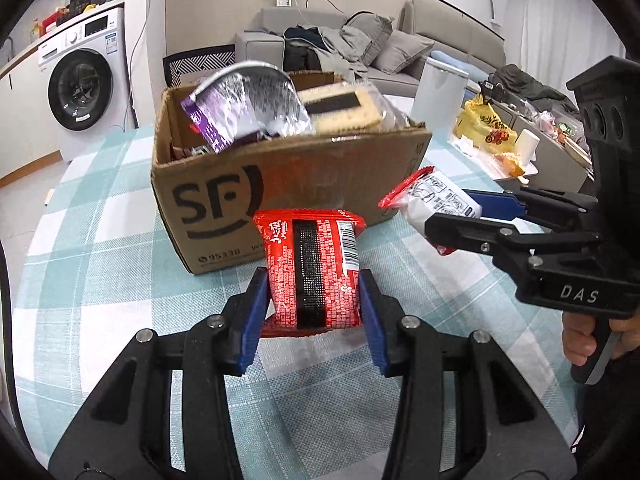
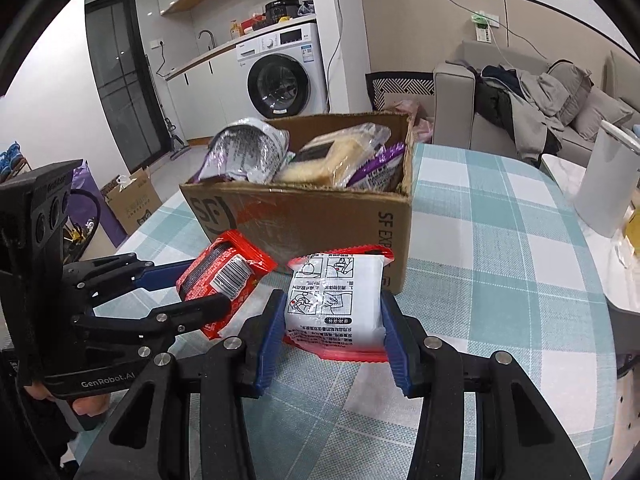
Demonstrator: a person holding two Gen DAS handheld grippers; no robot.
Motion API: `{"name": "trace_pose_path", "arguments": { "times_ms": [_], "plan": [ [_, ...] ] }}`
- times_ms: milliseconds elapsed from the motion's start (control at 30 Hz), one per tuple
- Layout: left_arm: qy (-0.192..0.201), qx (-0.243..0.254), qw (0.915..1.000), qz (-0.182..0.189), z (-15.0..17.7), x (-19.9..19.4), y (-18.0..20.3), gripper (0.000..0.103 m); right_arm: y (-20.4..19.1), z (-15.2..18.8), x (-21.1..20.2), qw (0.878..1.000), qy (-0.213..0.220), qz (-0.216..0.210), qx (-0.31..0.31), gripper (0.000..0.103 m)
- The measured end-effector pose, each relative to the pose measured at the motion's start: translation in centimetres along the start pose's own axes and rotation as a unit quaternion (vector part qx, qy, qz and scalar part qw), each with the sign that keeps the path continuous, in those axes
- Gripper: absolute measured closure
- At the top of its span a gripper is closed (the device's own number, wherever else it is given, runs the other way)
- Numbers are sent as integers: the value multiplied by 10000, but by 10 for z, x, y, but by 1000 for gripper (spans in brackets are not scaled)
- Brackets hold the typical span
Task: Organize snacks
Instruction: 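Carry both packs over the box and open both tools to drop them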
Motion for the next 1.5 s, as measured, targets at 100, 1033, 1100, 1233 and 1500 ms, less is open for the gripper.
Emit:
{"name": "trace_pose_path", "arguments": {
  "times_ms": [100,1033,1100,1233,1500],
  "plan": [
    [64,-7,10000,6,-5,-8,4,62,-1,-6,-11,9999,103,-38,13,56],
    [675,-170,9972,-275,-59,-83,-35,62,-27,-50,-37,9978,635,-188,-12,56],
    [670,-161,9972,-305,-65,-80,-36,62,-27,-55,-34,9978,646,-168,-2,56],
    [634,-174,9972,-357,-75,-69,-38,62,-25,-66,-26,9978,651,-104,25,56],
    [607,-121,9969,-481,-93,-46,-47,62,-17,-84,-7,9979,630,22,153,56]
  ]
}}
Point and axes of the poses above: each gripper's, at about its wrist camera, not at the fingertips, and x roughly the way its jaws point, y to its right, z to its underside, the point moved 6 cm from there along x, roughly the way its jaws point, and after that the axes turned 5 degrees about x, right-handed, at the moved point
